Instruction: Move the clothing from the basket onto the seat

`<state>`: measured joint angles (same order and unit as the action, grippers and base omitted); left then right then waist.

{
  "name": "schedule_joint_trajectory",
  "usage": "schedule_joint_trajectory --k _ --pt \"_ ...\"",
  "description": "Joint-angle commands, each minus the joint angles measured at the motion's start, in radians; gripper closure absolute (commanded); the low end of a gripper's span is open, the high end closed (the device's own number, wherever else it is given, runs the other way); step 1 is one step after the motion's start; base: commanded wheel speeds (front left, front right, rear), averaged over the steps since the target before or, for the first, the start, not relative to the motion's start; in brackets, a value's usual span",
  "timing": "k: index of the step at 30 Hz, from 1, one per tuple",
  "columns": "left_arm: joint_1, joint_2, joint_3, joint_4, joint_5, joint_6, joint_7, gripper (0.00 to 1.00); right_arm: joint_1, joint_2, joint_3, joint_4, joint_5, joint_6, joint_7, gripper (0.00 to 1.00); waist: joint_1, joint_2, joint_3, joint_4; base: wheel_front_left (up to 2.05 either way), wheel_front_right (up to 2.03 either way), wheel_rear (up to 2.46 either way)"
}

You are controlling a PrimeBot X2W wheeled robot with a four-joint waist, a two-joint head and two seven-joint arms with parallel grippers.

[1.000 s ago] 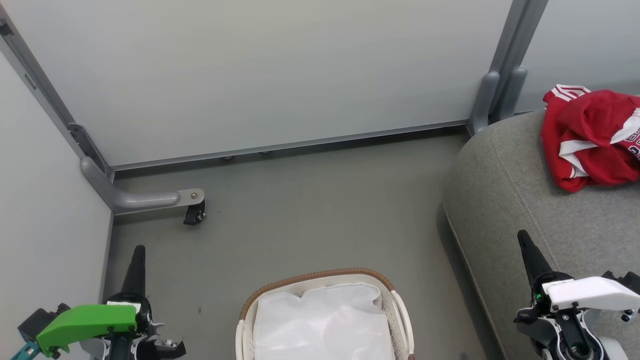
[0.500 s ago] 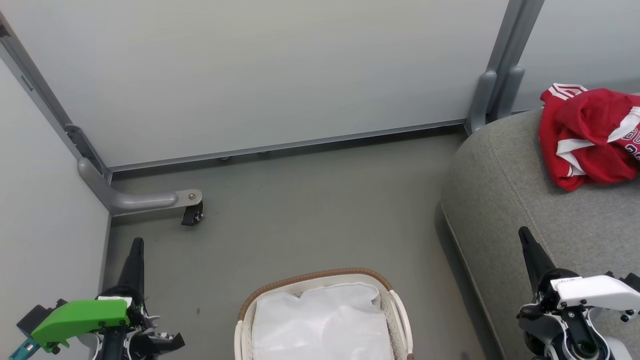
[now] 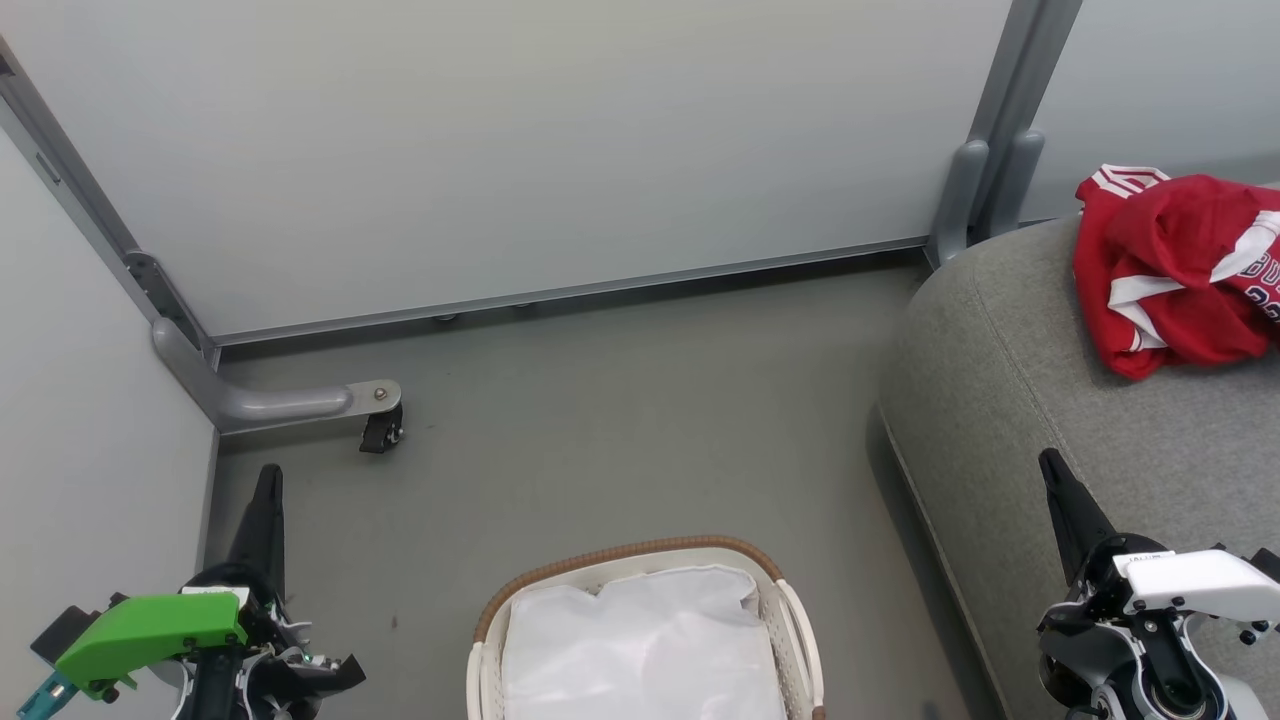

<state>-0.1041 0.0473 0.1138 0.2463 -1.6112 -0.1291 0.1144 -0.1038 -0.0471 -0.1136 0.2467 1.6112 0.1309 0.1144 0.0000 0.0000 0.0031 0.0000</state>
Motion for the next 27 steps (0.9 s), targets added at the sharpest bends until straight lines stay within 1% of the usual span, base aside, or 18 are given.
schedule_joint_trajectory --k 1,27 --pt "-0.010 0.005 0.003 -0.002 -0.003 -0.004 0.003 1.00 -0.008 -0.006 -0.002 -0.004 0.003 0.000 0.003 1.00 0.0000 0.0000 0.000 0.000 0.00 0.00 0.00" --pt "-0.010 0.005 0.003 -0.002 -0.003 -0.004 0.003 1.00 -0.008 -0.006 -0.002 -0.004 0.003 0.000 0.003 1.00 0.0000 0.0000 0.000 0.000 0.00 0.00 0.00"
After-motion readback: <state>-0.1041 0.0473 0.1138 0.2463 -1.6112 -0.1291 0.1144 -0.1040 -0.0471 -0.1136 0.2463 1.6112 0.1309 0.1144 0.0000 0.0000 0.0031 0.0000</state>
